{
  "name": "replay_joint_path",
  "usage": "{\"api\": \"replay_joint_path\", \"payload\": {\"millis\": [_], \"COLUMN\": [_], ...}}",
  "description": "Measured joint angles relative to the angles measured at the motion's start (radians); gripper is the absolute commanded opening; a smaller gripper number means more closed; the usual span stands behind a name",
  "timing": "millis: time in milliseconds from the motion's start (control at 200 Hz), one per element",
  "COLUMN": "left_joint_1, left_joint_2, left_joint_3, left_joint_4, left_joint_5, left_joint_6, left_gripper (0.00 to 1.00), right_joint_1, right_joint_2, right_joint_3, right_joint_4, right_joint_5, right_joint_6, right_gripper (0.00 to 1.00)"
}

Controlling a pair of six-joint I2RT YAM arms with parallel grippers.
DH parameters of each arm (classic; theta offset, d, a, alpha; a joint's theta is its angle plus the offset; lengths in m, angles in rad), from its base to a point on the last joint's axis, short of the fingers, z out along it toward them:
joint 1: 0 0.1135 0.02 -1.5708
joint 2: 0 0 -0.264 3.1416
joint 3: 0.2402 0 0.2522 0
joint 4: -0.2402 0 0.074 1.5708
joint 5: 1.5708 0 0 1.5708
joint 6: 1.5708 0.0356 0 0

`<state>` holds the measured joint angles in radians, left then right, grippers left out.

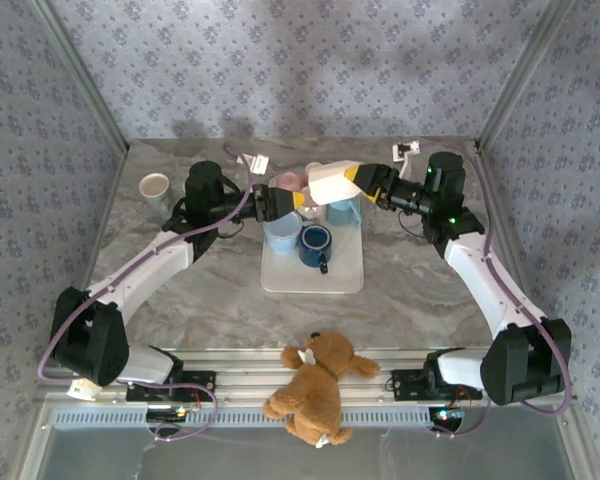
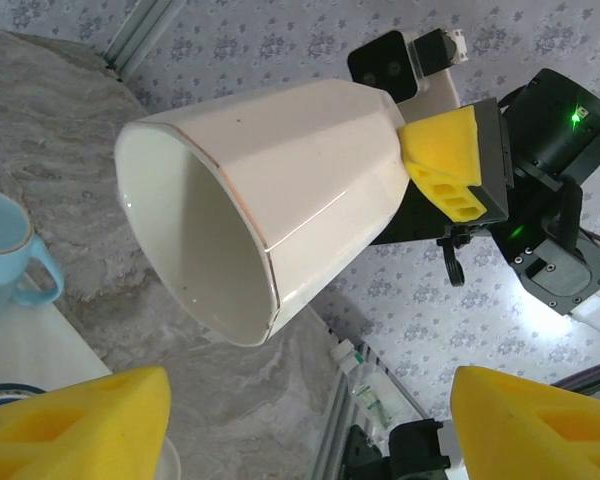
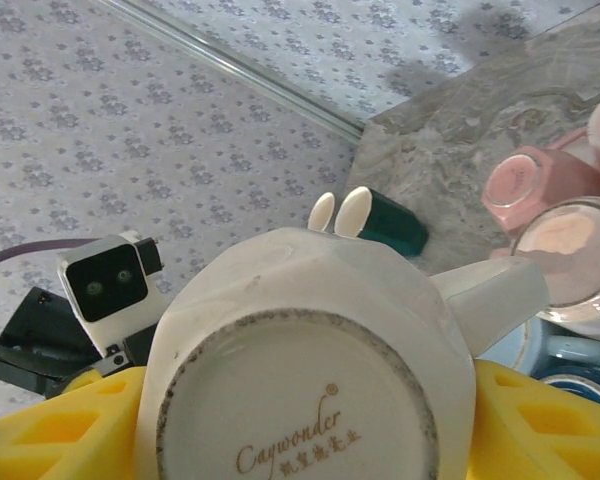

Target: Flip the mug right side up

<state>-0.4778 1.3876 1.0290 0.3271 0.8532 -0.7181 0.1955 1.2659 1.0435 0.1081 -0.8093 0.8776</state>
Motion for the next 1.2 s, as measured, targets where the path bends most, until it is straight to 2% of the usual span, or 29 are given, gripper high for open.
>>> {"api": "replay_joint_path", "payload": {"millis": [265,430,565,854,1009,1104,1199], "left_joint_1": [-0.029,-0.035,-0.035,-0.035,-0.032,-0.033,-0.036], "left_joint_2": [0.014,0.04,0.055,0.069,0.069,0.069,0.069], "left_joint_3": [0.056,0.088,0.089,0.089,0.088,0.087,0.087], "left_joint_4": [0.013,0.013,0.014,0.032,0.06,0.082,0.112], "left_joint_5": [0.0,0.0,-0.002,-0.019,-0.027,-0.011,-0.001], "left_joint_6": [0.0,0.01,0.018,0.01,-0.006,-0.018,-0.025], "left_gripper": [0.71,0.64,0.55,0.26,0.11,0.0,0.0], "right_joint_1": [0.018,0.032,0.04,0.047,0.046,0.047,0.05], "right_joint_2": [0.015,0.031,0.044,0.066,0.068,0.072,0.073], "right_joint_3": [-0.013,-0.013,-0.013,-0.014,-0.015,-0.016,-0.02], "right_joint_4": [0.085,0.114,0.142,0.201,0.238,0.265,0.268], "right_joint_5": [-0.018,-0.023,-0.027,-0.045,-0.049,-0.048,-0.044], "right_joint_6": [0.071,0.092,0.11,0.15,0.177,0.2,0.205], "right_gripper": [0.63,0.63,0.63,0.63,0.7,0.8,0.93]}}
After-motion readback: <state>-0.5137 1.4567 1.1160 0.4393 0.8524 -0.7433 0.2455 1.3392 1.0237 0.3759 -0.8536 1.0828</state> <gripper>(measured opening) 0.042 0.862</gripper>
